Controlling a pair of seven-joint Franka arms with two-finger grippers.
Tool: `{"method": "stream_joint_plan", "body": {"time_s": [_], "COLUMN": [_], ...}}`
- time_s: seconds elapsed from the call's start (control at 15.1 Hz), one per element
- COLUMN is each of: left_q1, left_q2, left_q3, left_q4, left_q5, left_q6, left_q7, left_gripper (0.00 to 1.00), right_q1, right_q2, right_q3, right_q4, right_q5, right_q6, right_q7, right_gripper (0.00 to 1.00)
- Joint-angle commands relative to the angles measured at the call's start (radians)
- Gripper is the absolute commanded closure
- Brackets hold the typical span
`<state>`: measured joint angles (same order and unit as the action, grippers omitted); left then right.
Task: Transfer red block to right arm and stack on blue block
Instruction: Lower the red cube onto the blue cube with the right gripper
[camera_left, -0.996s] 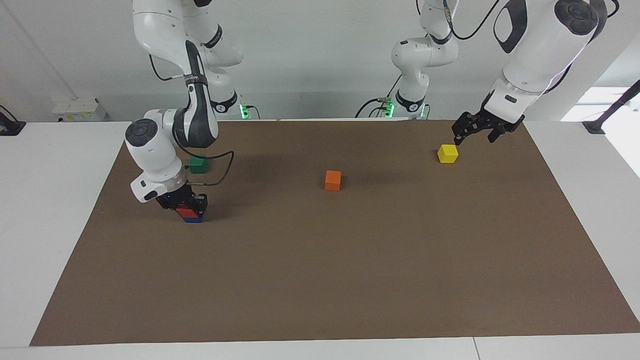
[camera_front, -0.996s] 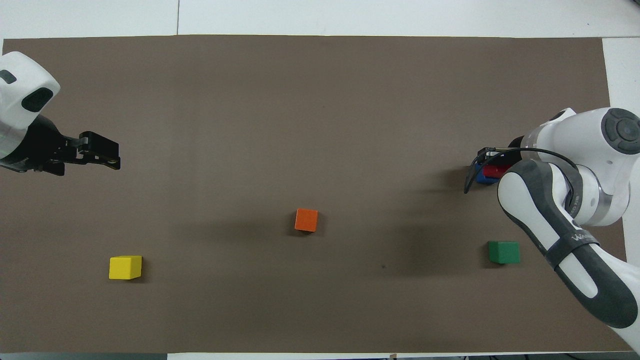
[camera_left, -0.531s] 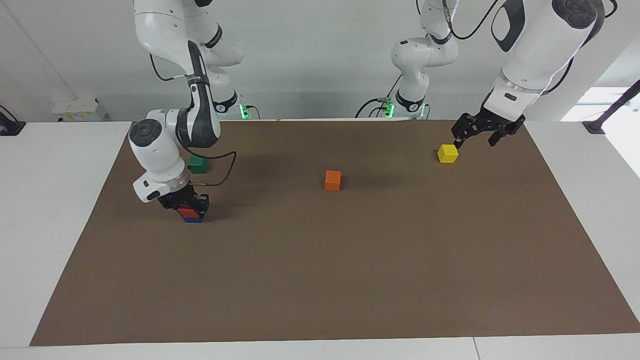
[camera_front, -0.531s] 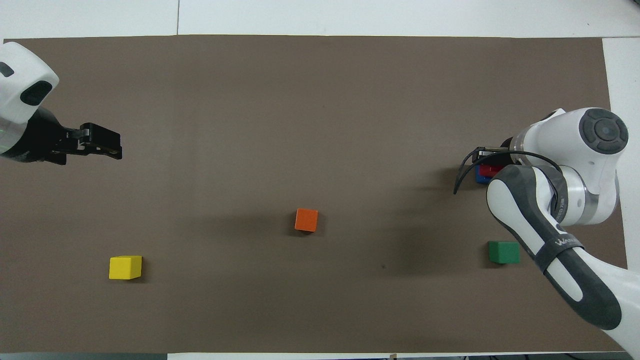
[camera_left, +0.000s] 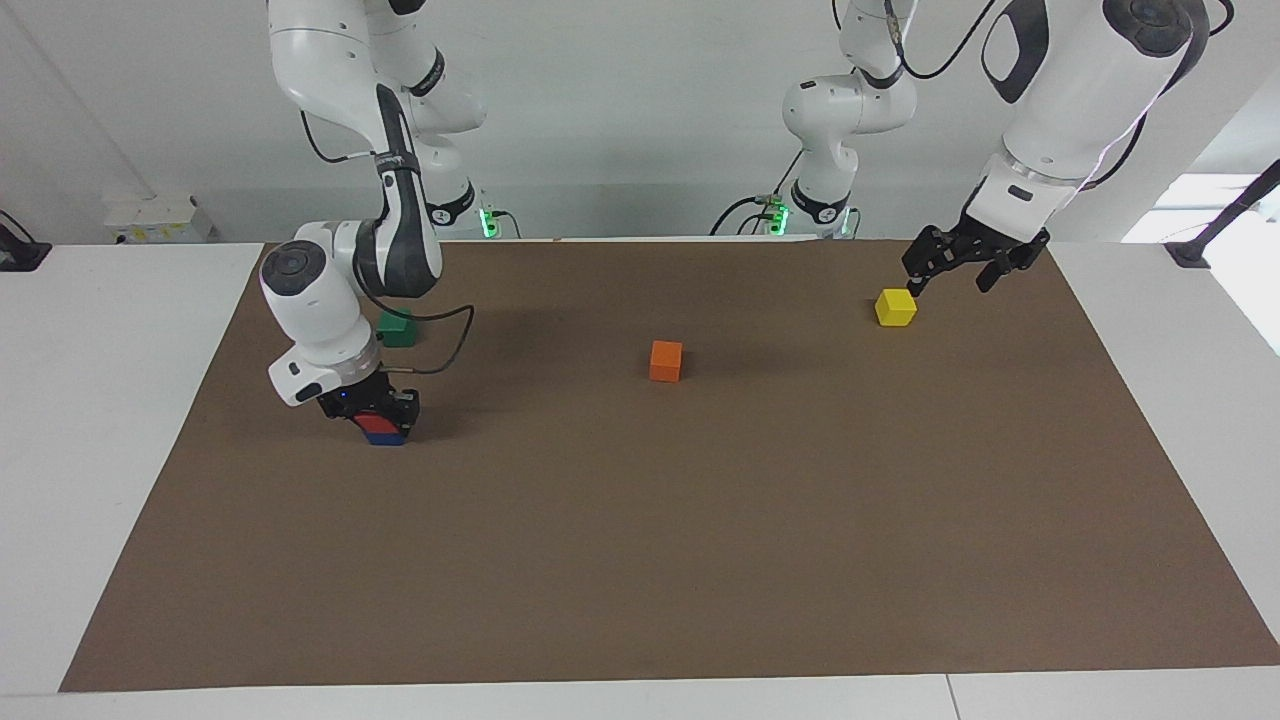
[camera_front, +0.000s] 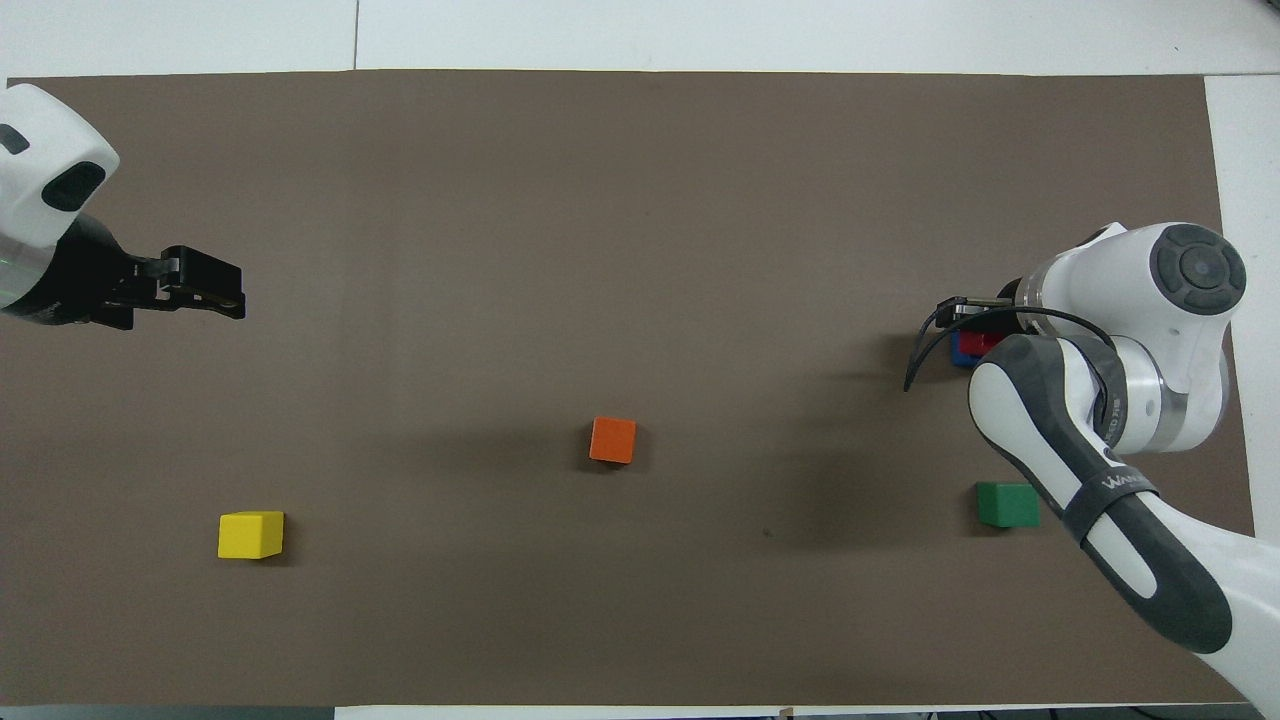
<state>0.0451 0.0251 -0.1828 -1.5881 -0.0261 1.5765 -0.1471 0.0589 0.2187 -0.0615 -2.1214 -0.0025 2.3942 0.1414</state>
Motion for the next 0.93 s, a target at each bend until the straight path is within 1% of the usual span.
{"method": "stream_joint_plan", "body": {"time_s": [0.0,0.27,0.4,0.46,0.6,0.86], "left_q1": [-0.001,-0.001,-0.001,-0.001,-0.001,-0.001], "left_q2": [-0.019,-0.019,-0.019,-0.019,-0.019,-0.019], "left_q3": [0.006,0.006,0.006,0.006,0.006,0.006], "left_q4": [-0.013,-0.013,-0.013,-0.013,-0.013,-0.013], "left_q5": [0.021,0.021,0.021,0.021,0.021,0.021], "left_q6": [-0.006,-0.006,-0.006,-0.006,-0.006,-0.004], "left_q7": [0.003,0.003,0.003,0.003,0.003,0.003], "left_gripper": [0.00,0.00,0.00,0.00,0.00,0.00], "right_q1": [-0.007,-0.007,-0.007,-0.008,-0.013,-0.013], "right_q2": [0.031,0.031,0.031,0.031,0.019,-0.013], "right_q3": [0.005,0.005,0.005,0.003,0.002,0.002], "right_q4": [-0.028,-0.028,-0.026,-0.025,-0.018,0.018], "right_q5": [-0.017,-0.019,-0.017,-0.019,-0.019,-0.019], "right_q6": [0.037,0.037,0.034,0.030,0.007,-0.090], "right_q7": [0.030,0.030,0.030,0.027,0.018,0.015], "right_gripper": [0.19,0.15,0.08,0.01,0.00,0.00]}}
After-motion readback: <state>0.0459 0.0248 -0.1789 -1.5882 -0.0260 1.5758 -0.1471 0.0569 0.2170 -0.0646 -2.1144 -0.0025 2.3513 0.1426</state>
